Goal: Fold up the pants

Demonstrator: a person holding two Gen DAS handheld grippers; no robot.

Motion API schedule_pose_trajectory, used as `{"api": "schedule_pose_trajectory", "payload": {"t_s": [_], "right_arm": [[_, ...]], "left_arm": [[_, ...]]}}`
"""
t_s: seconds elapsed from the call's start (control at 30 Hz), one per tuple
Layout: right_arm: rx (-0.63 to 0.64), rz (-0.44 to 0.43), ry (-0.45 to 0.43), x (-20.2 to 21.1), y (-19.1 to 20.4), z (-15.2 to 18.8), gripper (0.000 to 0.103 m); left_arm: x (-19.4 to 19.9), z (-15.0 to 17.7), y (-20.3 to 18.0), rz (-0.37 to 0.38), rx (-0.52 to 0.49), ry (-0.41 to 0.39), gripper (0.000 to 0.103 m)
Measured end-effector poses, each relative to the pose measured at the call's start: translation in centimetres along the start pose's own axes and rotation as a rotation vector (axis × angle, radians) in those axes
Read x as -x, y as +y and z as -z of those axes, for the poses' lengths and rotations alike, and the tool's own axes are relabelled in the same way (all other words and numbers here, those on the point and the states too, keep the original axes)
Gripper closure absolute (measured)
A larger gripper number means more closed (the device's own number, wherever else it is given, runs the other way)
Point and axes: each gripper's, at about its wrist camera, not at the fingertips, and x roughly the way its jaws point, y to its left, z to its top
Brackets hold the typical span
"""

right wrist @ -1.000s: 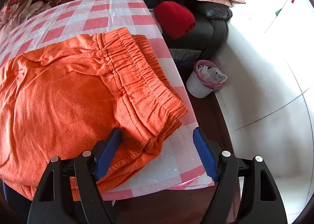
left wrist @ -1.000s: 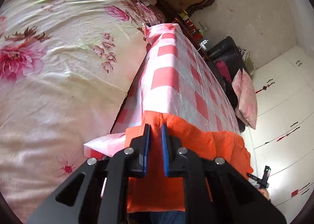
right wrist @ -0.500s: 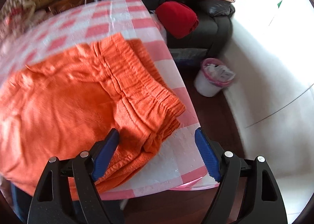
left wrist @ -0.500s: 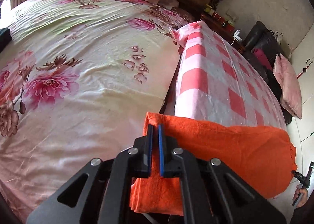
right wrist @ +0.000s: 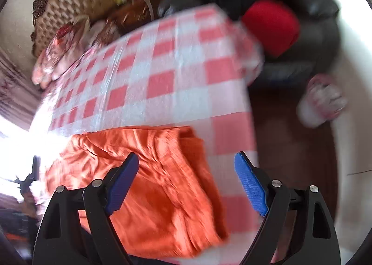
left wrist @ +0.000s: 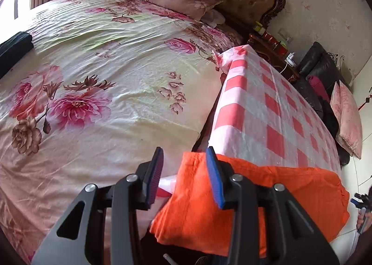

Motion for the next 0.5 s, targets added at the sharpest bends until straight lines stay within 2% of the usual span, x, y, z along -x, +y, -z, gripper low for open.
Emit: {"api": "schedule_pose_trajectory", "payload": {"t_s": [0.1, 0.2, 0.23, 0.27, 0.3, 0.37, 0.43, 0.5], "right_arm": [[0.05, 0.019, 0.067, -2.7, 1.1, -1.9, 0.02], [0.055, -0.04, 0.128, -4.8, 2.1, -2.5, 0.024], [0.073, -0.006, 0.126, -5.1, 2.5, -2.3, 0.05], [0.088, 0.037, 0.121, -5.5, 2.9, -2.2, 0.055], [0.092, 0.052, 0.099, -5.5, 3.2, -2.0, 0.059], [0.093, 0.074, 0.057, -5.1, 3.5, -1.7, 0.074], [0.03, 0.114, -0.001, -4.0, 2.9, -1.4, 0.08], [-0.016, 0.177, -0.046, -2.9, 1.9, -1.4, 0.08]], "left_arm": [[1.4, 0.8, 0.1, 0.006, 0.002, -0.008, 0.064], [2.3, 1.3, 0.7, -0.001, 0.02, -0.017, 0.062], [2.5, 1.4, 1.0, -0.006, 0.027, -0.018, 0.062], [2.7, 1.4, 1.2, -0.01, 0.033, -0.02, 0.061], [2.8, 1.4, 1.4, -0.011, 0.037, -0.021, 0.061], [2.9, 1.4, 1.5, -0.009, 0.046, -0.024, 0.061], [2.8, 1.2, 1.2, -0.002, 0.043, -0.023, 0.061], [2.7, 0.9, 0.7, 0.014, 0.038, -0.027, 0.061]]}}
